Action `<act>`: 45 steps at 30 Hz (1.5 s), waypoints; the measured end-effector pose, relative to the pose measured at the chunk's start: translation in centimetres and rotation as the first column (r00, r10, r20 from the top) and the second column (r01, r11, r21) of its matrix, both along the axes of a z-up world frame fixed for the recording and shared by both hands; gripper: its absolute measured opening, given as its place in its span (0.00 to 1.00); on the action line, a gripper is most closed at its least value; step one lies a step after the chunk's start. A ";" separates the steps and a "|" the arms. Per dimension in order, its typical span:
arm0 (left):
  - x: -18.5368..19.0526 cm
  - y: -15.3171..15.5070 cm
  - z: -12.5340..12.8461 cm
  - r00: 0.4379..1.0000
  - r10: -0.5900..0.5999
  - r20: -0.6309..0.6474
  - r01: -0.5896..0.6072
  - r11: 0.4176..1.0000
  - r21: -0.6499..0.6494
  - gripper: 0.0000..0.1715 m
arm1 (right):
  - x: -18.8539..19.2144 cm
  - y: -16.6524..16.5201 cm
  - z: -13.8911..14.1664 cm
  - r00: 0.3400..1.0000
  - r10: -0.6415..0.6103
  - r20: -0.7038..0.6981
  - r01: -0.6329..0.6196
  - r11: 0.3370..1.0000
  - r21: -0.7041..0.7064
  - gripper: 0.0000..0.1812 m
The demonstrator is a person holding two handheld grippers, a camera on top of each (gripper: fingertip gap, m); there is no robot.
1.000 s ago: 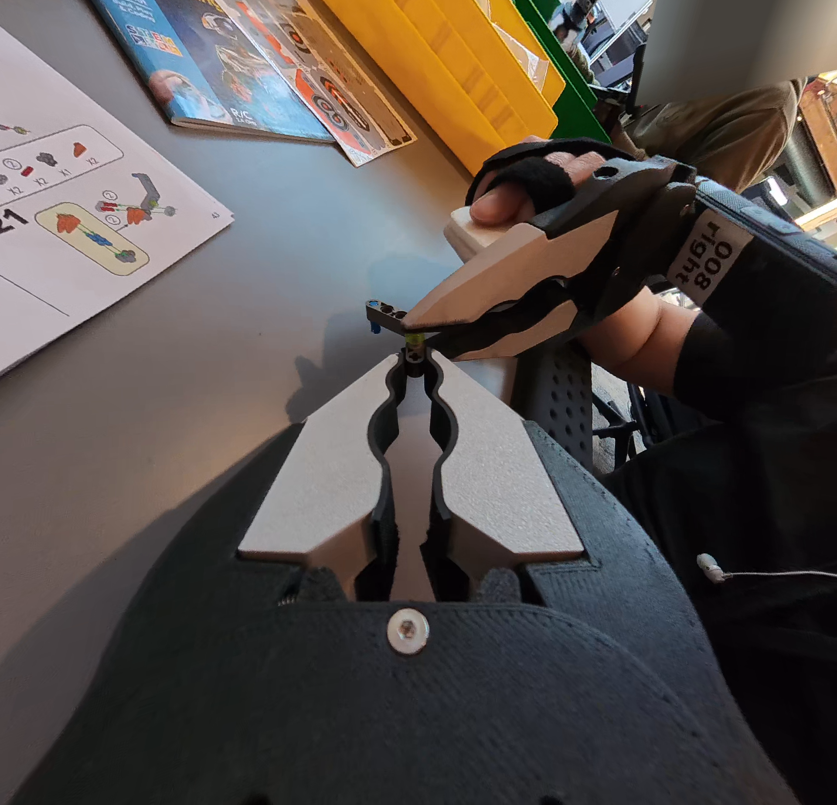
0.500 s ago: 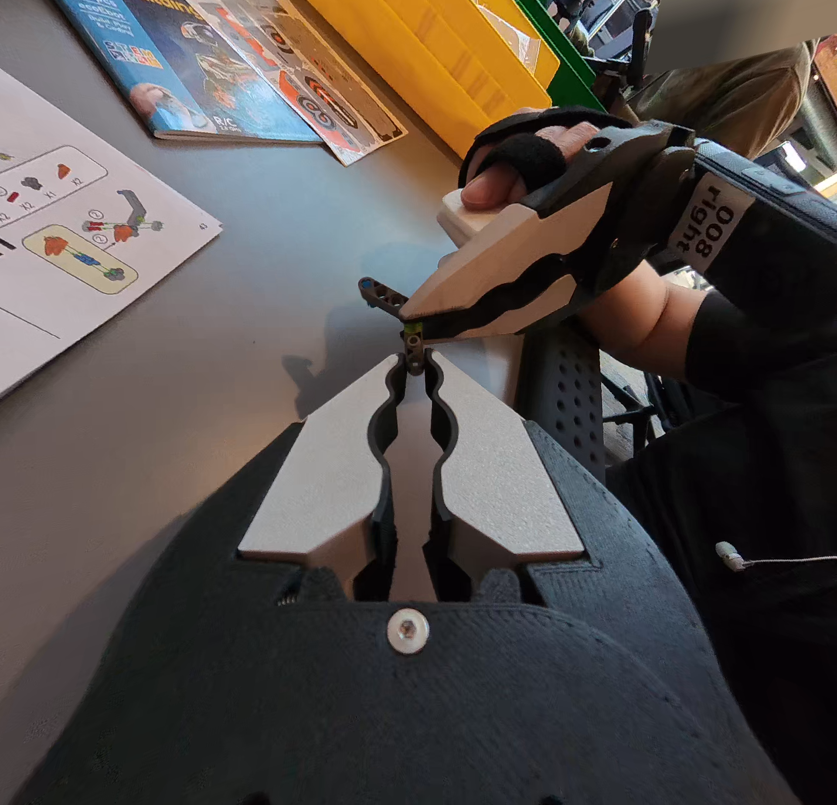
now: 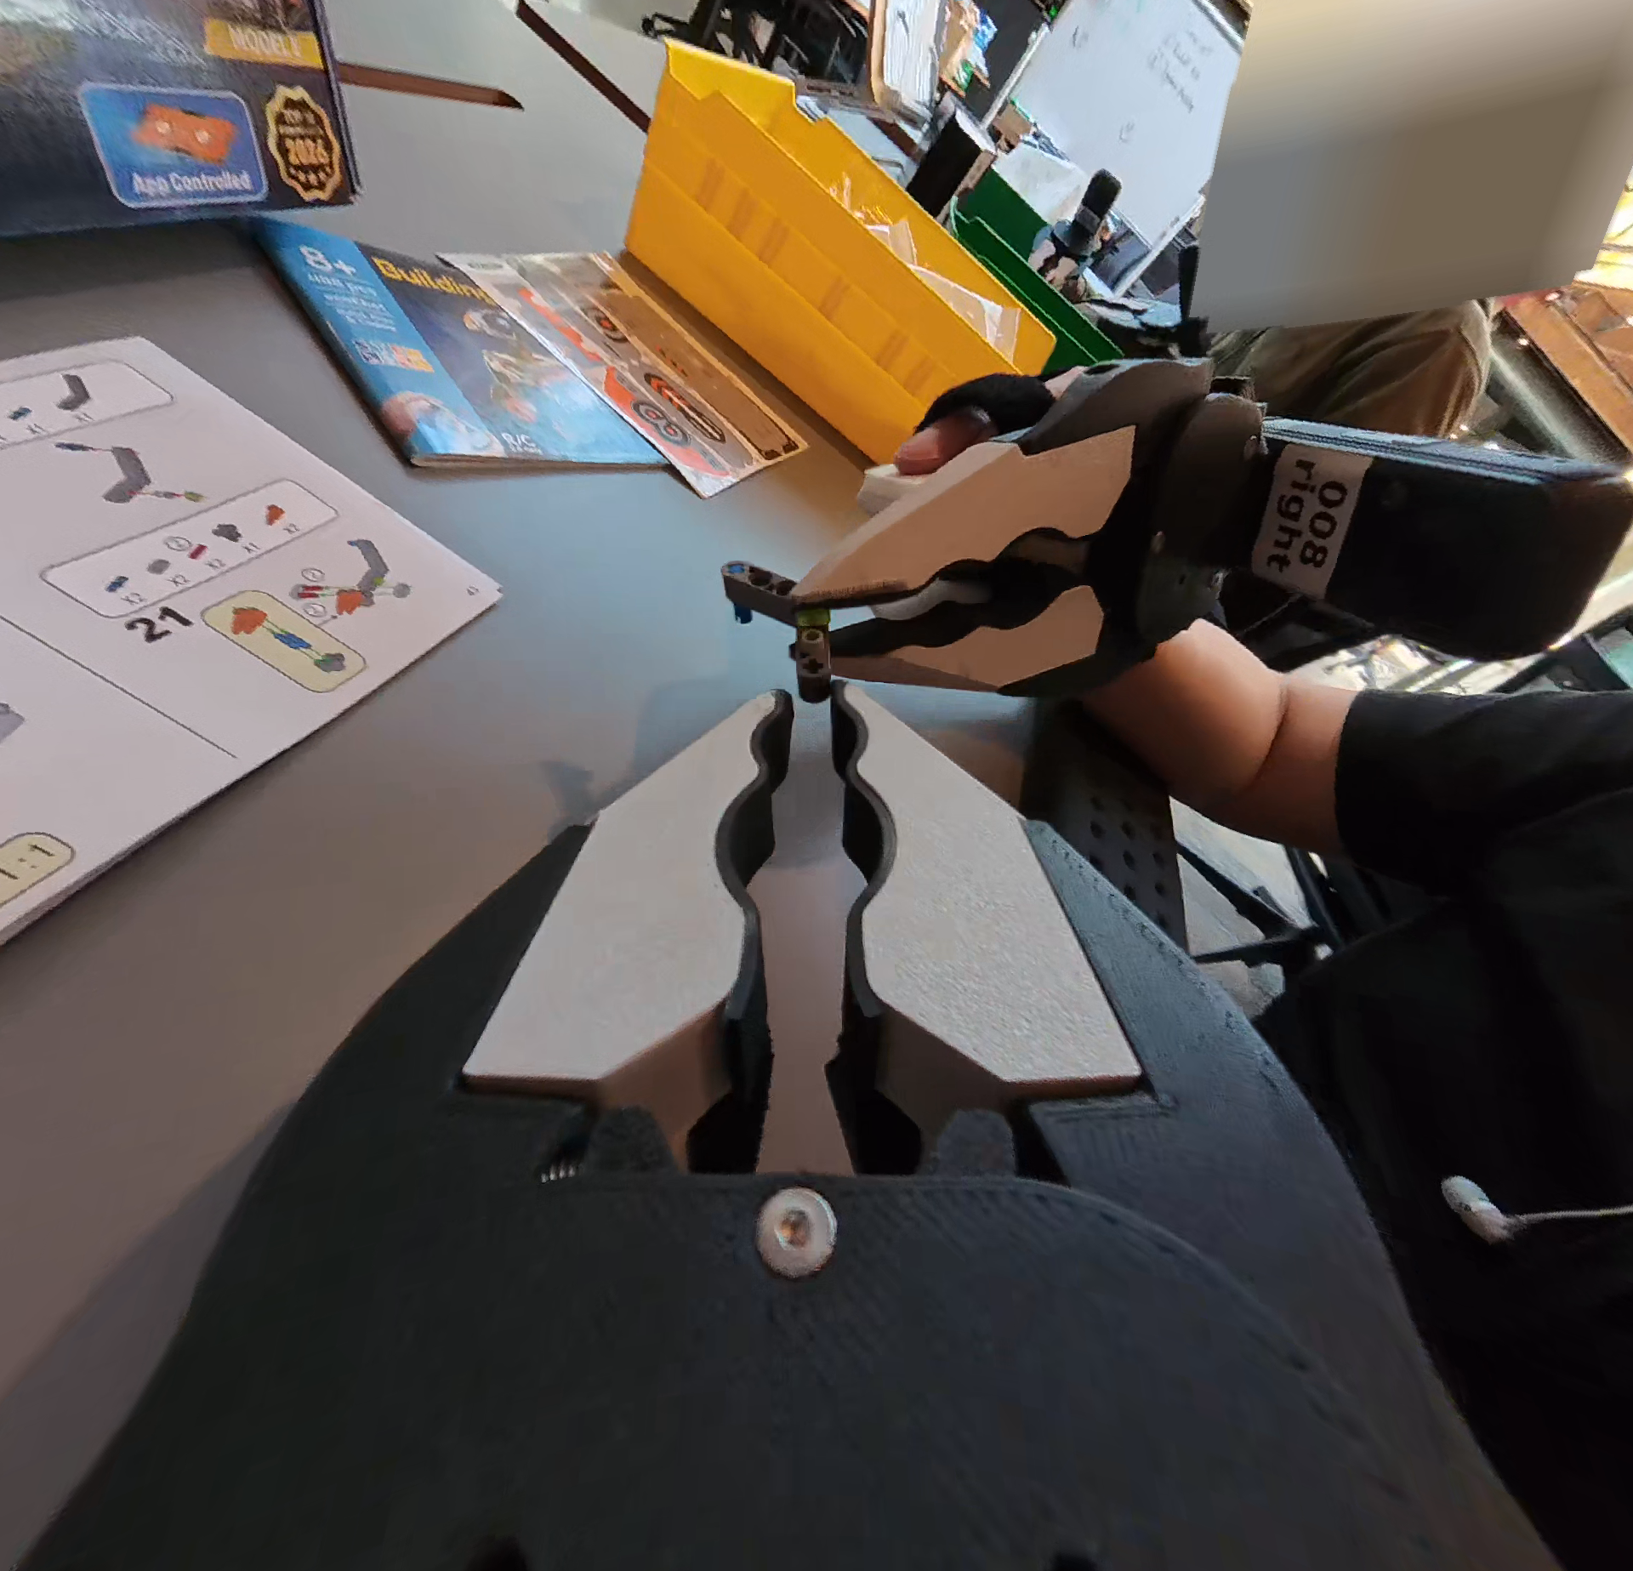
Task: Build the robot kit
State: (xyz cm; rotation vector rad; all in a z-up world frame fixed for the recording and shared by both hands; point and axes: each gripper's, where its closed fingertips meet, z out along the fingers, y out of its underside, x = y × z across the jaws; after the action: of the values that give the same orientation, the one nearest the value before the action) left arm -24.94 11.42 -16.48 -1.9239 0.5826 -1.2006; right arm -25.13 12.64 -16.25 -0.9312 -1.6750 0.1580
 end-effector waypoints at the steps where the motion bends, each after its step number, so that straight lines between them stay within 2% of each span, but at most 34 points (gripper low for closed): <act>1: 0.1 0.1 0.0 1.000 0.010 -0.015 -0.010 1.000 0.023 0.03 | 0.0 0.1 0.0 1.000 -0.006 0.002 0.006 1.000 -0.003 0.05; 5: 0.1 0.6 0.8 0.998 0.057 -0.017 -0.055 0.992 0.114 0.03 | 0.0 0.1 0.4 1.000 -0.004 -0.024 0.004 1.000 -0.022 0.05; 14: 0.4 0.7 1.1 0.996 0.041 0.076 -0.046 0.996 0.077 0.04 | -0.4 -0.3 0.3 0.999 0.006 -0.045 -0.009 0.998 -0.065 0.05; 18: 0.4 0.7 0.2 0.999 0.049 -0.024 -0.046 0.995 0.091 0.03 | -0.6 -0.3 -0.4 1.000 -0.003 -0.012 0.003 0.999 -0.044 0.05; 21: 0.3 0.7 0.8 0.999 0.053 0.003 -0.053 0.993 0.109 0.03 | -0.6 -0.4 0.3 0.999 0.003 -0.051 -0.007 0.996 -0.084 0.05; 23: 0.2 0.5 1.1 0.999 0.038 0.022 -0.040 0.994 0.101 0.06 | -0.4 0.0 0.7 0.998 -0.015 -0.064 0.010 0.997 -0.080 0.05; 24: 0.1 0.6 1.0 0.999 0.040 0.017 -0.042 0.995 0.093 0.12 | -0.3 0.2 0.7 0.998 -0.020 -0.064 0.016 0.998 -0.069 0.05; 26: 0.0 0.5 1.0 0.999 0.035 0.016 -0.036 0.995 0.092 0.05 | -0.3 0.1 0.8 0.998 -0.017 -0.067 0.013 0.998 -0.066 0.05; 28: 0.0 0.5 1.3 0.999 0.036 0.031 -0.039 0.994 0.104 0.03 | -0.3 0.1 0.8 0.997 -0.020 -0.068 0.016 0.998 -0.056 0.05; 45: 0.3 -0.3 -0.2 0.998 -0.027 -0.050 0.028 0.999 0.023 0.03 | -0.4 -1.0 -0.6 0.998 0.052 0.026 -0.053 0.998 0.024 0.06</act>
State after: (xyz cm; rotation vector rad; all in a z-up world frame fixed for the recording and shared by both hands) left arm -24.62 11.10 -16.70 -1.9362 0.6488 -1.1614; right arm -25.49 11.69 -16.83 -0.8745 -1.7224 0.1607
